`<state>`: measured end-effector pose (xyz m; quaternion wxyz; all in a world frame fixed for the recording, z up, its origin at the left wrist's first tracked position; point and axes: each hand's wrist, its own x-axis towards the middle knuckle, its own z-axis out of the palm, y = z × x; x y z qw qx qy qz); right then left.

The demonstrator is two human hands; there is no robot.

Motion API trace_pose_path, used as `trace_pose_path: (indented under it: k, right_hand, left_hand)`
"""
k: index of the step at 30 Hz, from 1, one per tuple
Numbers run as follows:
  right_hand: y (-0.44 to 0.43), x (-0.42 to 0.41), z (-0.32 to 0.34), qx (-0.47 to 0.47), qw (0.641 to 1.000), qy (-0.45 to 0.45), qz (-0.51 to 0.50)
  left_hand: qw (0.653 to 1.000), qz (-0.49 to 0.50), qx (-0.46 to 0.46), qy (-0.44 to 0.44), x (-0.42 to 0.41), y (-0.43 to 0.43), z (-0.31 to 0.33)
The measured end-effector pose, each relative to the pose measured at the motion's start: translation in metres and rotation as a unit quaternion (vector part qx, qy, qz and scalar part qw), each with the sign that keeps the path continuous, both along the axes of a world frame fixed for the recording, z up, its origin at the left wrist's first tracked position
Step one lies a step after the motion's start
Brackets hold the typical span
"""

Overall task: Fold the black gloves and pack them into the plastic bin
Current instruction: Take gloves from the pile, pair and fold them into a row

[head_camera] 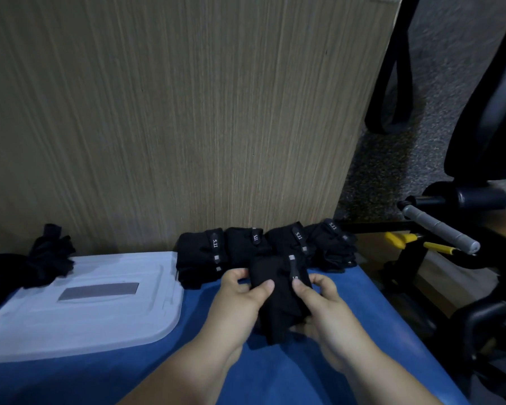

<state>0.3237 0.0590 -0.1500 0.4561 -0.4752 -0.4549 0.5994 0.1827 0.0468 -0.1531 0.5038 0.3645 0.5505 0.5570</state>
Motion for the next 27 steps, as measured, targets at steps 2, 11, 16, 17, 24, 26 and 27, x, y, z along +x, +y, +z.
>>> trace_pose_path:
  k: [2,11,16,17,24,26,27]
  right_hand:
    - [0.007,0.006,0.005,0.018,0.999,0.032,-0.034]
    - [0.063,0.035,0.034,0.123,0.974,-0.031,-0.188]
    - [0.099,0.051,0.060,0.179,0.939,-0.198,-0.216]
    - [0.105,0.054,0.064,0.187,0.931,-0.225,-0.220]
    - [0.132,0.060,0.058,0.193,0.902,-0.324,-0.210]
    - [0.136,0.060,0.053,0.185,0.892,-0.358,-0.204]
    - [0.139,0.060,0.050,0.181,0.886,-0.376,-0.201]
  left_hand:
    - [1.000,-0.003,0.000,-0.020,0.010,0.009,0.008]
    - [0.997,-0.021,0.060,-0.033,0.057,0.067,0.042]
    - [0.997,0.009,0.071,0.017,0.073,0.104,0.059]
    - [0.997,0.010,0.070,0.039,0.075,0.110,0.061]
    - [0.967,0.013,0.067,0.245,0.085,0.144,0.056]
    - [0.948,0.021,0.057,0.312,0.086,0.149,0.050]
    - [0.937,0.026,0.052,0.343,0.086,0.151,0.046]
